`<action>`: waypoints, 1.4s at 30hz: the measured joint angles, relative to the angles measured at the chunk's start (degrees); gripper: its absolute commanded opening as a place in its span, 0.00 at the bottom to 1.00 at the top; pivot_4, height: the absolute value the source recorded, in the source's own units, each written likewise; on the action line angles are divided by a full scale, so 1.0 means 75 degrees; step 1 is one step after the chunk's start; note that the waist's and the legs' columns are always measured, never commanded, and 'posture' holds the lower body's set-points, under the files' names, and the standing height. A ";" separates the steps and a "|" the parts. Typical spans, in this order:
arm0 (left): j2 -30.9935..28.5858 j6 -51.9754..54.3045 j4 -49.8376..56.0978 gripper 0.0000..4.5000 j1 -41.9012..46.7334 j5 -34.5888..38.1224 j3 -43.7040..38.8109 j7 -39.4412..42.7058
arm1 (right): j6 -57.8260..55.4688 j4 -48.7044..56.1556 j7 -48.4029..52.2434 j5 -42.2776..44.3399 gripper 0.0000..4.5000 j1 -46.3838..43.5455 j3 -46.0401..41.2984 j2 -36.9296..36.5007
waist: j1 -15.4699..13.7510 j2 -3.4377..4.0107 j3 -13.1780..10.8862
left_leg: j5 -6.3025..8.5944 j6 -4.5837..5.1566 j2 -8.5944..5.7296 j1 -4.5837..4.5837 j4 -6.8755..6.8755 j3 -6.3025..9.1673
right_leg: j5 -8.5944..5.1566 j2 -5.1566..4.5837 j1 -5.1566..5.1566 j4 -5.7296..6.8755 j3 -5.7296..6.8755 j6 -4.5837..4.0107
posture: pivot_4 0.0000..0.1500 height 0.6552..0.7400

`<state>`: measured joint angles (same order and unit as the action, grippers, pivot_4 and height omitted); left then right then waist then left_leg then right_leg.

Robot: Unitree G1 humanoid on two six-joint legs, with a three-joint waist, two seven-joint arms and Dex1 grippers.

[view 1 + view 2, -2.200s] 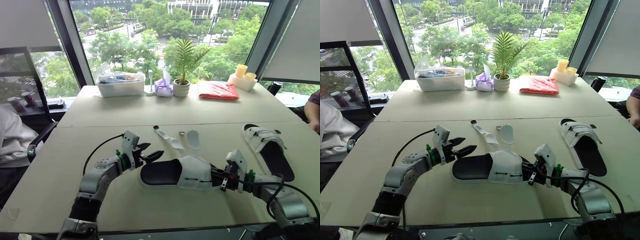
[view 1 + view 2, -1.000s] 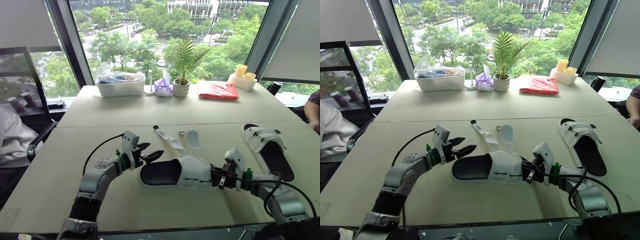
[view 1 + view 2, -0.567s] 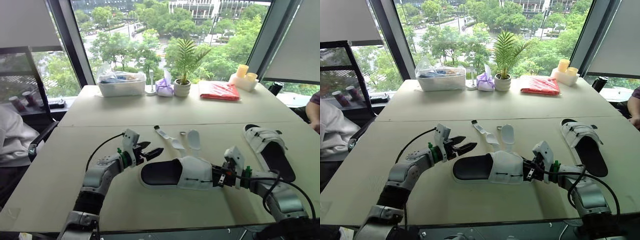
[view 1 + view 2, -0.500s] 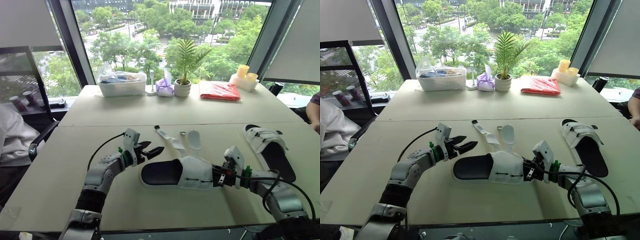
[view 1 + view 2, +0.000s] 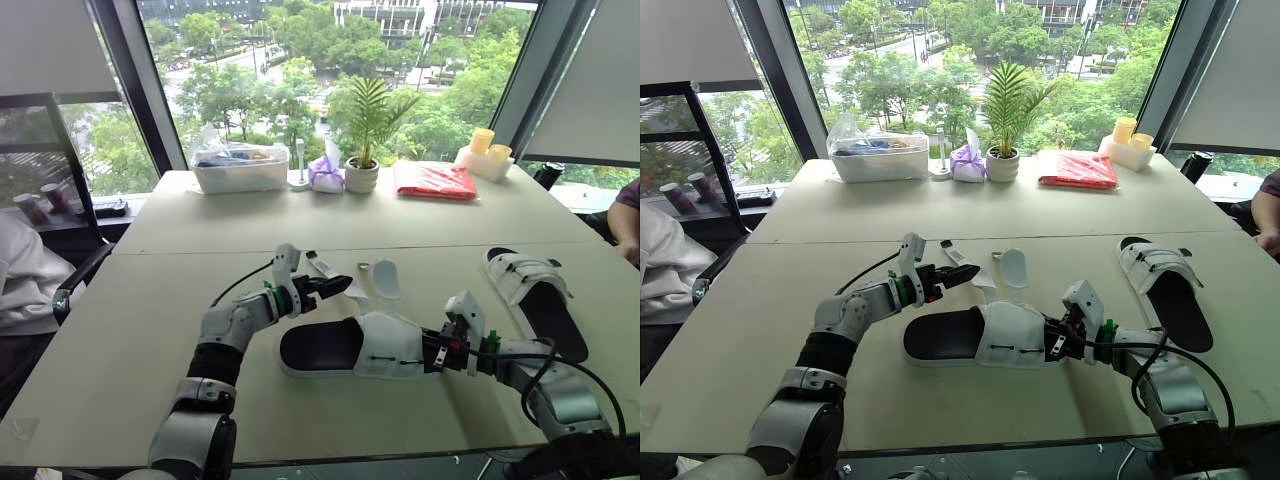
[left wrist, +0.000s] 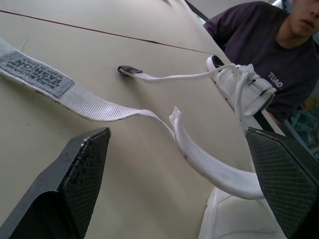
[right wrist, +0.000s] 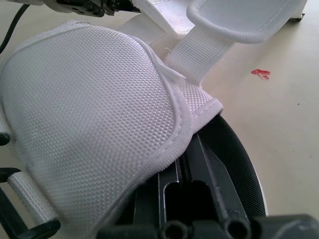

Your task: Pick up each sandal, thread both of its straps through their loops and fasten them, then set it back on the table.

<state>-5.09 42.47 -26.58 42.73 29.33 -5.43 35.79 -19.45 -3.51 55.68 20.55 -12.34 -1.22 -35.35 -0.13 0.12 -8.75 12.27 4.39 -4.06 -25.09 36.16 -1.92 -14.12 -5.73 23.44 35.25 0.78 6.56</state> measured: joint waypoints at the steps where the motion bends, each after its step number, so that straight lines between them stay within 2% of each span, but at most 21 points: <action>1: -0.0029 0.0144 0.0199 0.99 -0.0028 0.0029 -0.0001 -0.0003 | 0.0002 0.0012 -0.0011 0.0000 0.00 0.0011 -0.0007 0.0002 | 0.0003 0.0000 0.0000 | 0.0000 0.0000 0.0000 0.0000 -0.0001 0.0000 | 0.0000 0.0000 0.0000 0.0000 0.0000 0.0000 | 1.00 0.99; 7: 0.0178 0.0843 0.0635 0.99 -0.0130 0.0430 -0.0243 -0.0212 | 0.0022 0.0002 -0.0038 -0.0013 0.00 0.0034 -0.0012 0.0023 | -0.0015 0.0000 0.0000 | 0.0000 0.0000 0.0000 0.0000 0.0005 0.0000 | 0.0000 -0.0001 -0.0003 -0.0001 0.0000 -0.0001 | 1.00 0.99; 14: 0.0502 0.1105 -0.0292 0.99 0.0436 0.0669 -0.0644 -0.0587 | 0.0039 -0.0038 -0.0048 -0.0066 0.00 -0.0064 0.0043 0.0085 | 0.0036 -0.0002 0.0000 | 0.0000 -0.0001 0.0000 0.0001 0.0004 0.0000 | 0.0005 0.0001 0.0004 0.0004 0.0001 0.0003 | 1.00 0.99; 20: 0.0657 0.0579 -0.1878 0.99 0.1076 0.0663 -0.1134 -0.0858 | 0.0126 -0.0098 -0.0048 -0.0134 0.00 -0.0124 0.0082 0.0130 | 0.0095 -0.0004 -0.0001 | 0.0000 -0.0001 -0.0001 0.0001 0.0007 0.0000 | 0.0008 0.0000 0.0002 0.0003 0.0001 0.0008 | 1.00 0.99; 26: 0.0866 -0.0512 -0.4125 0.99 0.2089 0.0677 -0.1942 -0.1248 | 0.0172 -0.0145 -0.0056 -0.0176 0.00 -0.0136 0.0087 0.0214 | 0.0105 -0.0013 -0.0002 | 0.0000 -0.0002 -0.0001 0.0001 0.0007 0.0000 | 0.0016 0.0000 0.0002 0.0004 0.0002 0.0023 | 1.00 0.99; 29: 0.0897 -0.1150 -0.4903 0.69 0.2421 0.0657 -0.2220 -0.1536 | 0.0189 -0.0133 -0.0088 -0.0183 0.00 -0.0119 0.0087 0.0232 | 0.0111 -0.0015 -0.0001 | 0.0000 -0.0001 0.0000 0.0001 0.0006 0.0000 | 0.0018 0.0000 0.0002 0.0003 0.0002 0.0025 | 1.00 0.99; 35: 0.0943 -0.1740 -0.5604 0.02 0.2686 0.0588 -0.2471 -0.1658 | 0.0219 -0.0020 -0.0192 -0.0208 0.00 -0.0023 0.0077 0.0243 | 0.0101 -0.0022 0.0001 | 0.0000 -0.0002 0.0000 0.0001 0.0004 0.0000 | 0.0018 0.0000 0.0003 0.0002 0.0002 0.0025 | 1.00 0.99; 39: 0.0934 -0.1955 -0.5647 0.01 0.2743 0.0407 -0.2412 -0.1529 | 0.0249 -0.0004 -0.0239 -0.0210 0.00 0.0001 0.0074 0.0277 | 0.0112 -0.0023 0.0001 | 0.0000 -0.0002 0.0000 0.0001 0.0002 0.0000 | 0.0019 0.0000 0.0003 0.0002 0.0002 0.0026 | 1.00 0.99; 42: 0.0901 -0.2351 -0.5463 0.01 0.2680 -0.0125 -0.1916 -0.0973 | 0.0258 0.0011 -0.0242 -0.0211 0.00 0.0012 0.0076 0.0277 | 0.0117 -0.0023 0.0001 | 0.0000 -0.0002 -0.0001 0.0001 -0.0001 0.0000 | 0.0019 0.0000 0.0004 -0.0001 0.0002 0.0025 | 1.00 0.99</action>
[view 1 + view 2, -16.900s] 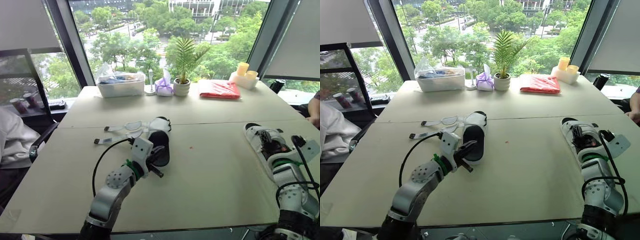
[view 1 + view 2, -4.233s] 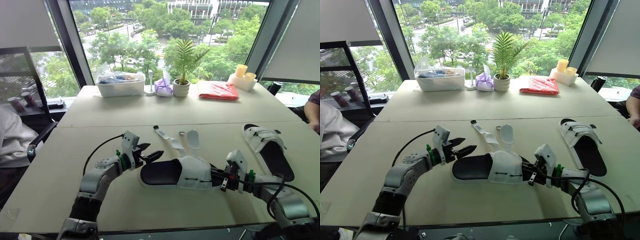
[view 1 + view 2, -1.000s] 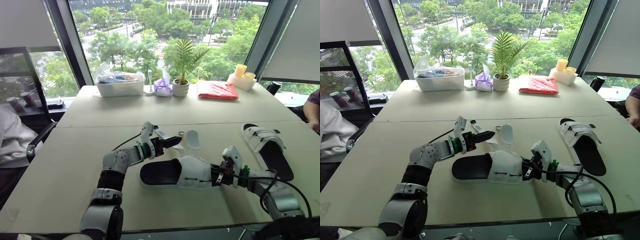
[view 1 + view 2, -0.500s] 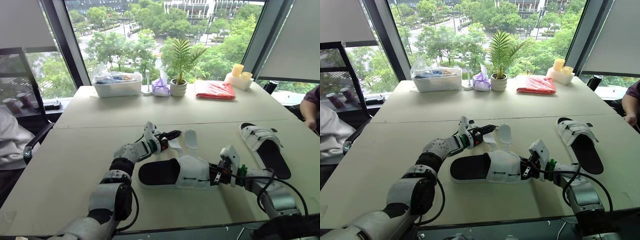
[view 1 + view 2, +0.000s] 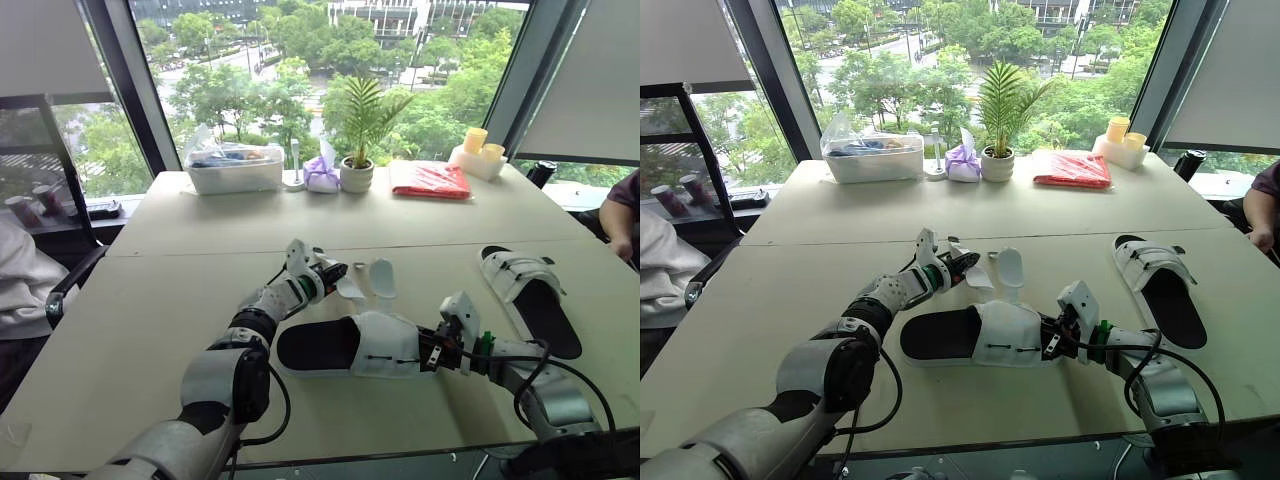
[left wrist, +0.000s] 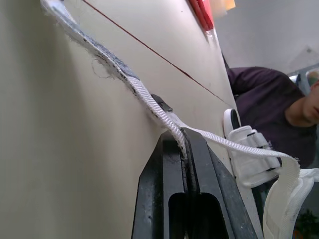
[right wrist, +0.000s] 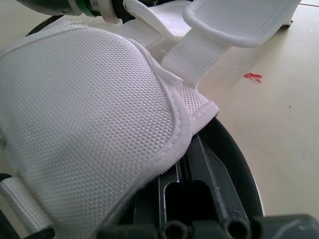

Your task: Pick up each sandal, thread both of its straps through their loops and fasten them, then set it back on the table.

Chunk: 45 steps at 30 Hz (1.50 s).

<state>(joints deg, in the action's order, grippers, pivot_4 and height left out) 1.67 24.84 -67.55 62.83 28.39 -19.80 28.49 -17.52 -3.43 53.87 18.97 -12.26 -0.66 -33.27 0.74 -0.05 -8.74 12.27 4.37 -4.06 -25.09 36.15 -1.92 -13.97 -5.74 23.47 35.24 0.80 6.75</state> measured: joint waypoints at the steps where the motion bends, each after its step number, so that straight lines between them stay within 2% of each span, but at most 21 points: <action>1: -0.0017 -0.0143 0.0176 0.01 -0.0062 -0.0195 0.0215 0.0233 | 0.0001 0.0002 -0.0001 0.0000 0.00 0.0002 0.0001 0.0000 | 0.0002 0.0000 0.0000 | 0.0000 0.0000 0.0000 0.0000 -0.0001 0.0000 | 0.0000 0.0000 0.0000 -0.0001 0.0000 0.0000 | 1.00 0.99; 5: -0.0221 -0.1036 0.1518 0.01 -0.0678 -0.1110 0.1476 0.1420 | 0.0036 0.0014 0.0000 -0.0006 0.00 0.0012 0.0011 0.0002 | 0.0019 0.0004 0.0002 | 0.0000 -0.0001 0.0000 0.0000 -0.0010 0.0000 | 0.0001 -0.0003 0.0001 -0.0006 -0.0001 -0.0003 | 1.00 0.99; 8: -0.0616 -0.2272 0.2927 0.01 -0.1529 -0.2016 0.2685 0.2354 | 0.0055 0.0013 0.0037 -0.0006 0.00 0.0018 0.0003 -0.0004 | 0.0019 0.0005 0.0003 | 0.0001 -0.0003 0.0000 0.0000 -0.0021 -0.0001 | 0.0002 -0.0004 0.0004 -0.0013 -0.0001 -0.0007 | 1.00 0.99; 13: -0.1151 -0.4288 0.4012 0.01 -0.2142 -0.3144 0.3774 0.2802 | 0.0056 -0.0036 0.0060 -0.0020 0.00 0.0004 -0.0024 -0.0010 | -0.0009 0.0005 0.0003 | 0.0001 -0.0003 0.0000 -0.0001 -0.0014 -0.0001 | 0.0003 -0.0005 0.0001 -0.0015 -0.0001 -0.0015 | 1.00 0.99; 15: -0.1129 -0.4383 0.4143 0.01 -0.2147 -0.3198 0.3794 0.2755 | 0.0056 -0.0048 0.0059 -0.0025 0.00 -0.0001 -0.0027 -0.0010 | -0.0012 0.0005 0.0003 | 0.0001 -0.0002 0.0000 -0.0001 -0.0010 -0.0001 | 0.0003 -0.0005 0.0000 -0.0015 -0.0001 -0.0015 | 1.00 0.99; 19: -0.0755 -0.2820 0.4020 0.01 -0.2122 -0.2415 0.3175 0.2426 | 0.0076 -0.0053 0.0048 -0.0029 0.00 -0.0010 -0.0008 0.0015 | 0.0006 0.0005 0.0003 | 0.0001 -0.0001 0.0000 -0.0001 -0.0005 0.0000 | 0.0004 -0.0002 0.0001 -0.0012 0.0000 -0.0011 | 1.00 0.99; 20: -0.0729 -0.2439 0.3934 0.12 -0.2124 -0.2235 0.3033 0.2363 | 0.0086 -0.0052 0.0046 -0.0029 0.00 -0.0010 -0.0007 0.0023 | 0.0010 0.0004 0.0002 | 0.0001 0.0000 0.0000 -0.0001 -0.0005 0.0000 | 0.0004 -0.0001 0.0003 -0.0010 0.0000 -0.0010 | 1.00 0.99; 21: -0.0734 -0.2161 0.3879 0.18 -0.2133 -0.2119 0.2934 0.2337 | 0.0091 -0.0052 0.0046 -0.0029 0.00 -0.0009 -0.0006 0.0023 | 0.0008 0.0003 0.0002 | 0.0001 0.0000 0.0001 -0.0001 -0.0005 0.0000 | 0.0004 0.0000 0.0004 -0.0008 0.0001 -0.0010 | 1.00 0.99; 27: -0.0609 0.0141 0.3633 0.87 -0.2052 -0.1059 0.1929 0.1769 | 0.0092 -0.0056 0.0004 -0.0063 0.00 -0.0012 -0.0005 0.0023 | -0.0002 0.0003 0.0002 | 0.0001 0.0000 0.0001 0.0000 0.0008 0.0000 | 0.0005 0.0001 -0.0001 -0.0001 0.0001 -0.0009 | 1.00 0.99; 30: -0.0586 0.1587 0.3098 0.87 -0.1839 -0.0262 0.0954 0.1064 | 0.0102 -0.0057 0.0003 -0.0067 0.00 -0.0019 0.0005 0.0024 | -0.0003 -0.0003 -0.0001 | 0.0000 0.0000 0.0001 0.0000 0.0010 0.0000 | 0.0005 0.0004 0.0001 0.0007 0.0001 -0.0008 | 1.00 0.99; 33: -0.0670 0.2371 0.2880 0.87 -0.1594 0.0149 0.0438 0.0710 | 0.0117 -0.0078 0.0004 -0.0074 0.00 -0.0023 0.0010 0.0024 | -0.0003 -0.0009 0.0001 | 0.0000 -0.0001 0.0001 0.0001 0.0010 0.0000 | 0.0006 0.0005 0.0000 0.0007 0.0001 -0.0007 | 1.00 0.99; 45: -0.0590 0.3151 0.2602 0.87 -0.1078 0.1145 -0.0567 0.0465 | 0.0235 -0.0408 0.0066 -0.0097 0.00 -0.0289 0.0118 0.0075 | 0.0026 -0.0010 0.0002 | -0.0001 -0.0003 0.0001 0.0008 0.0008 0.0000 | 0.0009 0.0004 -0.0001 0.0011 0.0000 -0.0008 | 1.00 0.99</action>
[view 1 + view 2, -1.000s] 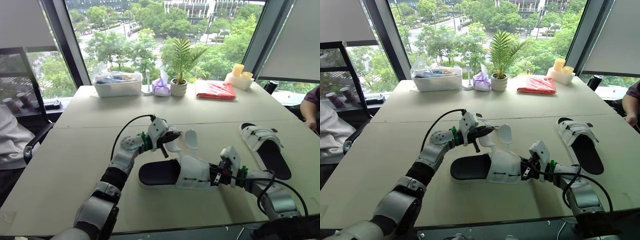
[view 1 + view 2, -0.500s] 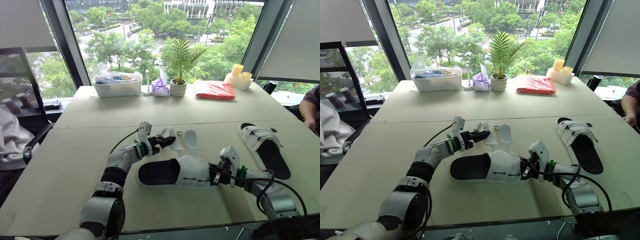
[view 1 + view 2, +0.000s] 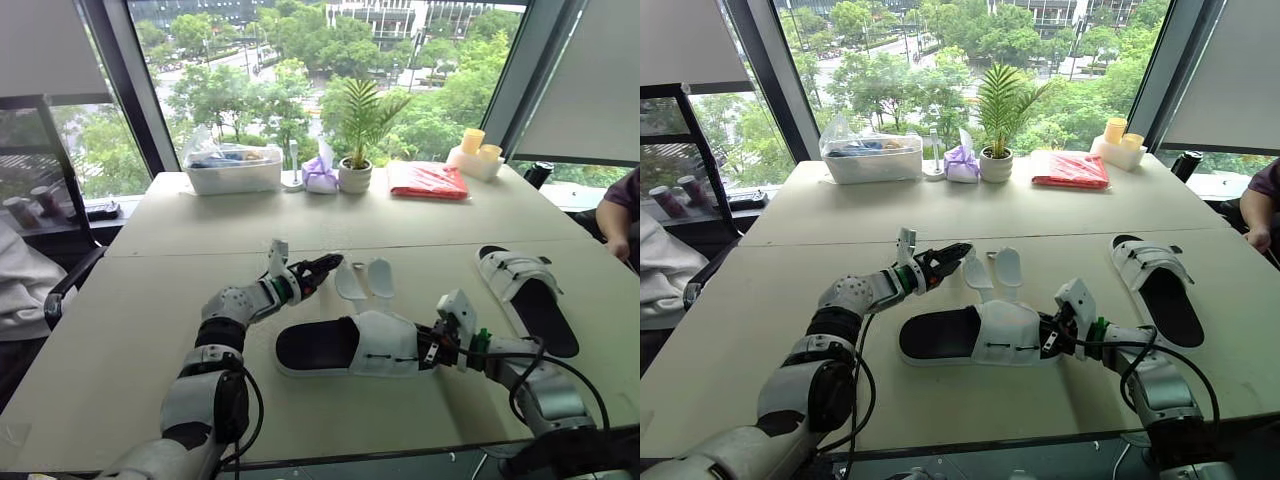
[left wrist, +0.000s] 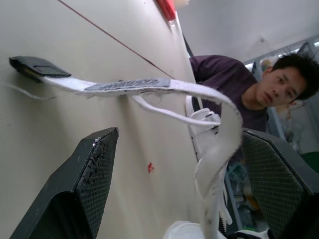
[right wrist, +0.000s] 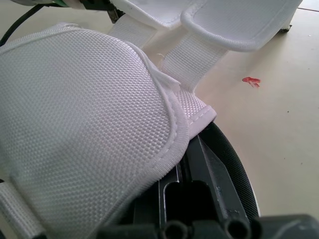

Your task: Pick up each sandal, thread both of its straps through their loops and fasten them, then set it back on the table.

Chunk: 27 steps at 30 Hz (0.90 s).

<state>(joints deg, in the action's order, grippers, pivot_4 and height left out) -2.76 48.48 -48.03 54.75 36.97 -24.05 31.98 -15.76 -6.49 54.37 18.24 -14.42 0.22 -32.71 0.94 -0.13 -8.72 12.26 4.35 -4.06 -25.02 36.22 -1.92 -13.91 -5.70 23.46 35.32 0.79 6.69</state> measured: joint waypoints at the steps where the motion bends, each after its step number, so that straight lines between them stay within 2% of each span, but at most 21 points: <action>1: 0.0000 0.0043 0.0027 0.87 -0.0002 0.0039 -0.0009 0.0012 | 0.0002 -0.0006 0.0000 0.0000 0.00 -0.0008 0.0004 0.0000 | 0.0001 0.0000 0.0000 | 0.0000 0.0000 0.0000 0.0000 -0.0001 0.0000 | 0.0000 0.0000 0.0000 0.0000 0.0000 0.0000 | 1.00 0.99; 9: 0.0011 0.0163 0.0005 0.87 0.0037 0.0330 -0.0279 -0.0145 | 0.0085 -0.0091 0.0001 -0.0006 0.00 -0.0039 0.0020 0.0018 | -0.0001 0.0000 0.0000 | -0.0001 -0.0001 0.0000 0.0002 0.0000 0.0000 | 0.0002 0.0000 0.0000 0.0000 0.0000 -0.0002 | 1.00 0.99; 24: 0.0322 -0.1612 -0.2396 0.87 0.1127 0.0328 -0.1029 -0.0948 | 0.0220 -0.0248 -0.0001 -0.0224 0.00 -0.0216 0.0089 0.0186 | 0.0018 -0.0004 0.0000 | -0.0001 -0.0003 0.0000 0.0024 -0.0007 0.0000 | 0.0017 0.0000 0.0002 0.0002 0.0001 -0.0009 | 1.00 0.99; 27: 0.0318 -0.1965 -0.2719 0.73 0.1211 0.0328 -0.1209 -0.1077 | 0.0259 -0.0297 -0.0001 -0.0231 0.00 -0.0231 0.0083 0.0206 | 0.0015 -0.0005 0.0000 | -0.0001 -0.0003 0.0000 0.0024 -0.0004 0.0000 | 0.0021 0.0000 0.0000 0.0001 0.0000 -0.0008 | 1.00 0.99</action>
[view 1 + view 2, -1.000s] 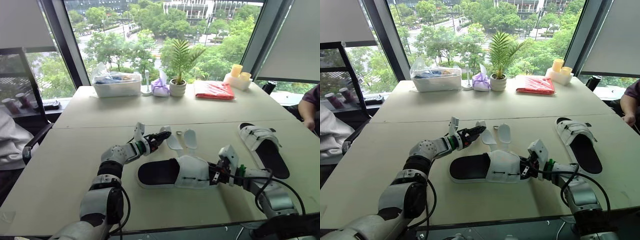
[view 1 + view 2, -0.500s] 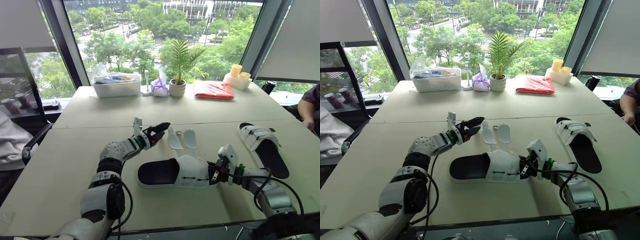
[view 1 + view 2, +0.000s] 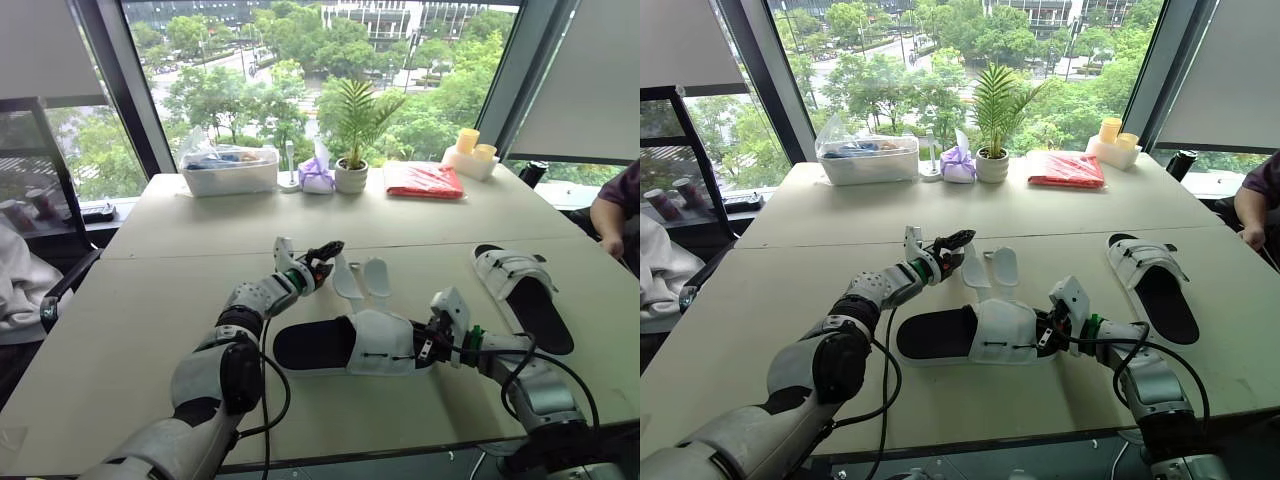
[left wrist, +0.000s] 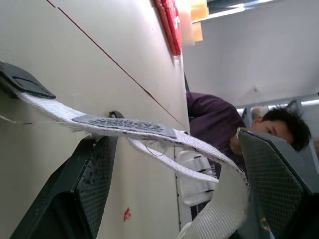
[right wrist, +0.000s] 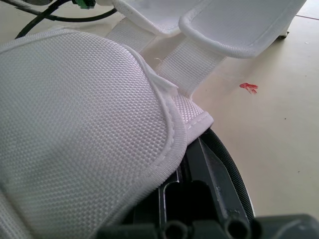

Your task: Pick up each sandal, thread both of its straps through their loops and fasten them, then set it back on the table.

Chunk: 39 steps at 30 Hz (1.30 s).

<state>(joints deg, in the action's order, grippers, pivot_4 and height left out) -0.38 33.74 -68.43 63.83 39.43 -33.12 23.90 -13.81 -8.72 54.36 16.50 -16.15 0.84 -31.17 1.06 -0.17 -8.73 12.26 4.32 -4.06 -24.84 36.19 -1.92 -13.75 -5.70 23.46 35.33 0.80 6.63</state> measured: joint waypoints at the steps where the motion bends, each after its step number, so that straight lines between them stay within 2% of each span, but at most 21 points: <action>1: 0.0009 -0.0113 -0.0052 0.62 0.0031 0.0000 -0.0055 -0.0045 | 0.0010 -0.0013 0.0000 -0.0005 0.00 -0.0005 0.0000 0.0012 | 0.0001 0.0000 0.0000 | 0.0000 0.0000 0.0000 0.0000 0.0000 0.0000 | 0.0001 0.0000 0.0000 -0.0001 0.0000 0.0000 | 1.00 0.99; 5: 0.0064 -0.0442 -0.0263 0.18 0.0233 -0.0001 -0.0209 -0.0094 | 0.0065 -0.0083 -0.0001 -0.0024 0.00 -0.0039 -0.0002 0.0064 | 0.0006 -0.0002 0.0000 | 0.0000 0.0000 0.0000 0.0001 0.0001 0.0000 | 0.0005 0.0000 0.0000 -0.0001 0.0000 0.0000 | 1.00 0.99; 6: 0.0068 -0.0488 -0.0308 0.10 0.0286 -0.0001 -0.0236 -0.0105 | 0.0071 -0.0097 -0.0003 -0.0049 0.00 -0.0056 -0.0002 0.0094 | 0.0010 -0.0002 0.0001 | 0.0000 0.0000 0.0000 0.0004 0.0000 0.0000 | 0.0008 0.0000 0.0001 -0.0001 0.0000 -0.0002 | 1.00 0.99; 13: 0.0061 -0.0795 -0.0493 0.10 0.0314 -0.0036 -0.0291 -0.0127 | 0.0178 -0.0208 -0.0005 -0.0085 0.00 -0.0112 0.0025 0.0159 | 0.0012 -0.0003 0.0000 | 0.0001 -0.0001 0.0000 0.0024 -0.0005 0.0000 | 0.0025 -0.0001 -0.0002 -0.0008 0.0001 -0.0005 | 1.00 0.99; 18: -0.0019 -0.1073 -0.0376 0.10 0.0313 -0.0681 0.0401 0.0709 | 0.0227 -0.0226 -0.0005 -0.0103 0.00 -0.0114 0.0026 0.0168 | 0.0012 -0.0003 0.0000 | 0.0001 -0.0001 0.0000 0.0025 -0.0007 -0.0001 | 0.0027 -0.0001 -0.0003 -0.0010 0.0000 -0.0008 | 1.00 0.99; 21: -0.0092 -0.1610 0.0370 0.10 0.0244 -0.1653 0.1722 0.1949 | 0.0265 -0.0231 -0.0005 -0.0129 0.00 -0.0113 0.0026 0.0167 | 0.0013 -0.0004 -0.0001 | 0.0001 -0.0002 0.0000 0.0025 -0.0011 -0.0002 | 0.0031 -0.0002 -0.0003 -0.0018 0.0000 -0.0015 | 1.00 0.99; 25: -0.0359 -0.3079 0.2519 0.10 -0.0492 -0.3039 0.3813 0.3685 | 0.0329 -0.0225 -0.0005 -0.0158 0.00 -0.0108 0.0053 0.0162 | 0.0025 0.0003 0.0004 | 0.0004 -0.0008 0.0000 0.0035 -0.0027 -0.0007 | 0.0032 -0.0008 -0.0006 -0.0030 -0.0001 -0.0022 | 1.00 0.99; 27: -0.1018 -0.5201 0.3792 0.10 -0.1438 -0.4286 0.5337 0.4476 | 0.0371 -0.0222 -0.0016 -0.0164 0.00 -0.0098 0.0078 0.0161 | 0.0037 0.0012 0.0009 | 0.0010 -0.0017 -0.0001 0.0063 -0.0059 -0.0022 | 0.0034 -0.0017 -0.0009 -0.0037 -0.0002 -0.0029 | 1.00 0.99; 29: -0.1634 -0.7219 0.4208 0.10 -0.2039 -0.5350 0.6392 0.4839 | 0.0397 -0.0228 0.0008 -0.0164 0.00 -0.0088 0.0080 0.0128 | 0.0004 0.0012 0.0009 | 0.0009 -0.0018 -0.0001 0.0064 -0.0071 -0.0023 | 0.0023 -0.0017 -0.0001 -0.0044 -0.0002 -0.0056 | 1.00 0.99; 32: -0.2070 -0.9522 0.3879 0.10 -0.2189 -0.6245 0.6924 0.4571 | 0.0407 -0.0301 0.0008 -0.0170 0.00 -0.0117 0.0080 0.0121 | -0.0034 0.0005 0.0005 | 0.0009 -0.0017 -0.0001 0.0058 -0.0066 -0.0023 | 0.0028 -0.0018 0.0001 -0.0051 -0.0002 -0.0075 | 1.00 0.99; 36: -0.2569 -1.2005 0.3184 0.10 -0.1826 -0.7761 0.7109 0.2933 | 0.0456 -0.0372 0.0019 -0.0173 0.00 -0.0143 0.0081 0.0120 | -0.0039 0.0003 0.0006 | 0.0009 -0.0016 -0.0001 0.0060 -0.0061 -0.0024 | 0.0029 -0.0018 -0.0001 -0.0051 -0.0001 -0.0075 | 1.00 0.99; 39: -0.2625 -1.2747 0.2687 0.28 -0.1599 -0.8579 0.7191 0.1739 | 0.0466 -0.0375 0.0049 -0.0173 0.00 -0.0141 0.0082 0.0115 | -0.0041 0.0002 0.0006 | 0.0009 -0.0015 -0.0001 0.0059 -0.0053 -0.0024 | 0.0041 -0.0017 0.0002 -0.0049 0.0003 -0.0051 | 1.00 0.99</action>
<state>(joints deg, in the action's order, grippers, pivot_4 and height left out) -20.07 -61.86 -48.28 51.83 -24.92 20.81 36.94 -10.32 -11.53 54.72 15.21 -17.21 1.46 -30.31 0.75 -0.15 -8.68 12.33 4.21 -4.07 -24.40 35.79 -2.10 -13.44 -5.83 23.48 34.96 0.82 6.25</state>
